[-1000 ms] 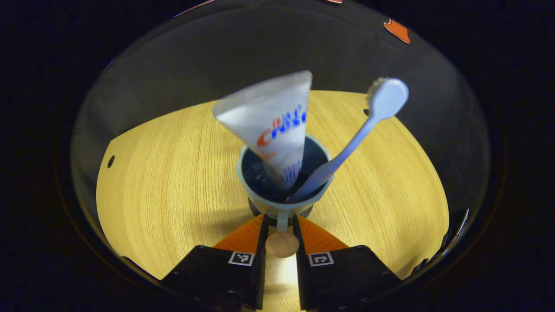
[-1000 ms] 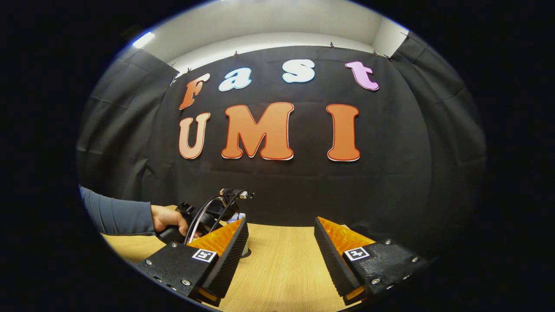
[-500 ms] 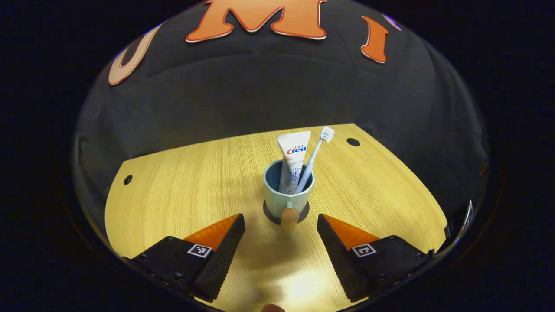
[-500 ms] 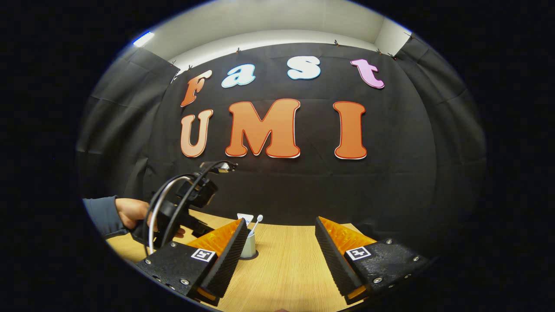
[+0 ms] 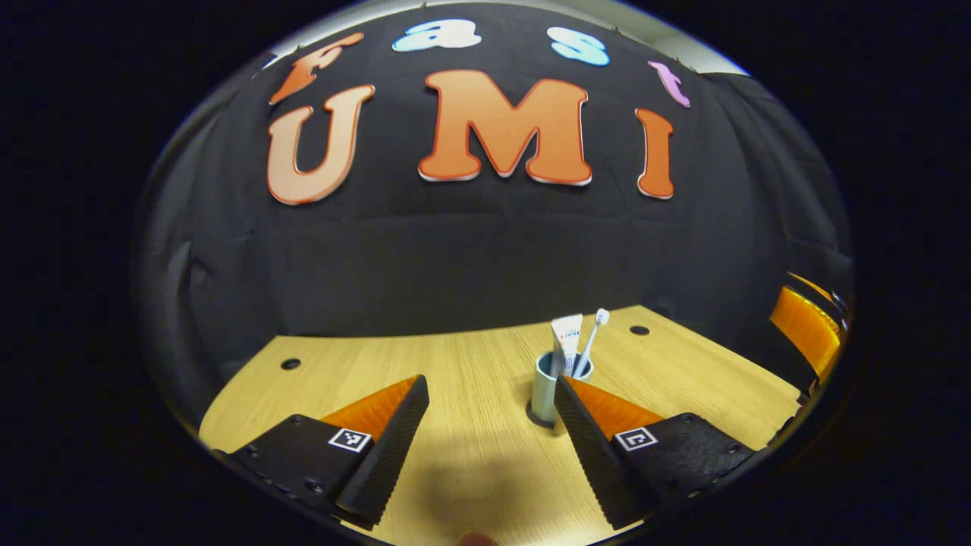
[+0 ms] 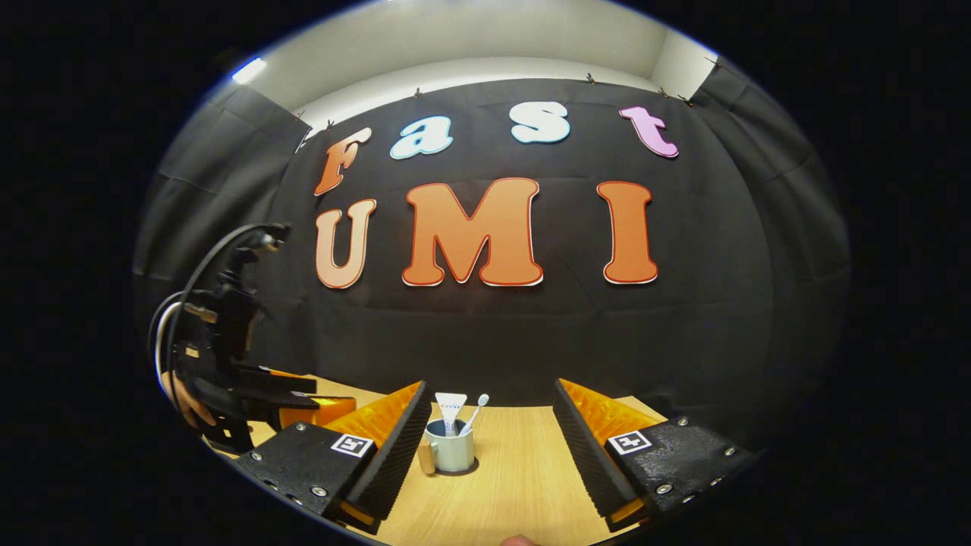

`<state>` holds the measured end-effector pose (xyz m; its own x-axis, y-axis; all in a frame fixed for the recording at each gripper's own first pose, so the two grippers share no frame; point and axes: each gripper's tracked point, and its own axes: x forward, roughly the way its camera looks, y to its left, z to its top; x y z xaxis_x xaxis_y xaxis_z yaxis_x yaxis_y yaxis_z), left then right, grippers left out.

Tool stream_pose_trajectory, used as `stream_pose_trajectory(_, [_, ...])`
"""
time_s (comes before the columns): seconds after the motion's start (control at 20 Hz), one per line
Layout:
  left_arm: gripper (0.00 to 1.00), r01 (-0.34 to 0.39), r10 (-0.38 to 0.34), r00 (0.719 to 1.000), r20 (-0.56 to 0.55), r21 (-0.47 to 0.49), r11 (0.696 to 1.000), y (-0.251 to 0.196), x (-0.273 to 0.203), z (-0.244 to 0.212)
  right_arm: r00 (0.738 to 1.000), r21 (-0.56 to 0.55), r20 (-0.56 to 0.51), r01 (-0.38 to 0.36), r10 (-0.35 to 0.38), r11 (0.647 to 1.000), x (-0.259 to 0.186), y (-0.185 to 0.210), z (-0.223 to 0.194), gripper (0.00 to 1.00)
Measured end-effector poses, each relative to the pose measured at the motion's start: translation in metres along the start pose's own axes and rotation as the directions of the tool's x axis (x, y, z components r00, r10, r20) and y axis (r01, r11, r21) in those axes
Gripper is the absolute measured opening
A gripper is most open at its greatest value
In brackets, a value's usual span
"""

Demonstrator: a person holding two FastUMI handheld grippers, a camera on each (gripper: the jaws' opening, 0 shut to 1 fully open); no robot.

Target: Put the toothbrush and toothpaste on the desktop into the cup, then pick up the cup and place it on the coaster on the desktop.

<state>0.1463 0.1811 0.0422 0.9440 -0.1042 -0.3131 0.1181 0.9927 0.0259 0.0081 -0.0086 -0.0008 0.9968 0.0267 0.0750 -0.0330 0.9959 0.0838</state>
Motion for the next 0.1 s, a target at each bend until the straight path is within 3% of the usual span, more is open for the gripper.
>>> stream_pose_trajectory(0.1, [1.0,-0.019,0.019,0.995,0.098,-0.007,1.0,0.0059,-0.0136,0.0132,1.0,0.0,0.015,-0.002,0.002,1.0,0.0039,0.0068,0.0032,0.96])
